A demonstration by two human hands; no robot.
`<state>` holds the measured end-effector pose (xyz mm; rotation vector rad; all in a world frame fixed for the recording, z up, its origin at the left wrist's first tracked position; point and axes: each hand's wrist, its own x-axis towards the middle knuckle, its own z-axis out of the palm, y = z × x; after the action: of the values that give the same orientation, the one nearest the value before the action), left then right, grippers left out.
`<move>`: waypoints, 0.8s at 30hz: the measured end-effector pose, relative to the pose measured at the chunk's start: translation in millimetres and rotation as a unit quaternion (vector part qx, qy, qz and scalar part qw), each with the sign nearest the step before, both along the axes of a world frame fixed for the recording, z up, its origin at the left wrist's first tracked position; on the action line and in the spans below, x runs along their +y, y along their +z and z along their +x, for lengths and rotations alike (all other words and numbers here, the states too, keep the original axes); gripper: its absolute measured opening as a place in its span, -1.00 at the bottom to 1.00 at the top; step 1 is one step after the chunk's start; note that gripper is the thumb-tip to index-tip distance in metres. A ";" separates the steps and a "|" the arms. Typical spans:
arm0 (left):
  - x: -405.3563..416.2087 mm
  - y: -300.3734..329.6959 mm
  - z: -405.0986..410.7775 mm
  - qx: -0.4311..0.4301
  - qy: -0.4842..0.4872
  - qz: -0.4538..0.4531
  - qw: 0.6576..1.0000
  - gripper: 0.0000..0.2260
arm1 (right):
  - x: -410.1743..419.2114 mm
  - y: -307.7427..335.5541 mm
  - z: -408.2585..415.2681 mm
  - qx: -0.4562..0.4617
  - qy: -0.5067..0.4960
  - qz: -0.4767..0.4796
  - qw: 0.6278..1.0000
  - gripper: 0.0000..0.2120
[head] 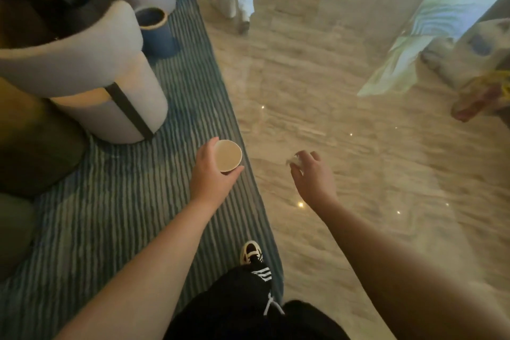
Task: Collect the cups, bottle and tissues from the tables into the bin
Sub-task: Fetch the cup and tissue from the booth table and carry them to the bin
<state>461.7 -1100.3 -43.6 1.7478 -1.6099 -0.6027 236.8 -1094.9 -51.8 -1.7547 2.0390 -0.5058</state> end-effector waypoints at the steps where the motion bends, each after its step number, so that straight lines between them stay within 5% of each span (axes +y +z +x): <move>1: -24.8 5.7 0.4 0.002 0.004 -0.005 1.000 -0.30 | -28.2 4.7 0.2 -0.006 -0.002 -0.001 1.000 -0.73; 13: -283.4 2.4 -7.5 0.017 0.078 -0.009 0.997 -0.30 | -319.8 7.0 -1.2 -0.008 0.054 -0.014 0.998 -0.69; 24: -601.0 13.5 -14.6 0.011 0.170 -0.006 0.985 -0.30 | -680.0 22.6 -27.8 0.009 0.145 -0.003 0.989 -0.72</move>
<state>447.1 -1701.2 -30.1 1.9424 -1.2555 -0.4437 208.9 -1774.8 -29.2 -2.0212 1.7507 -0.4051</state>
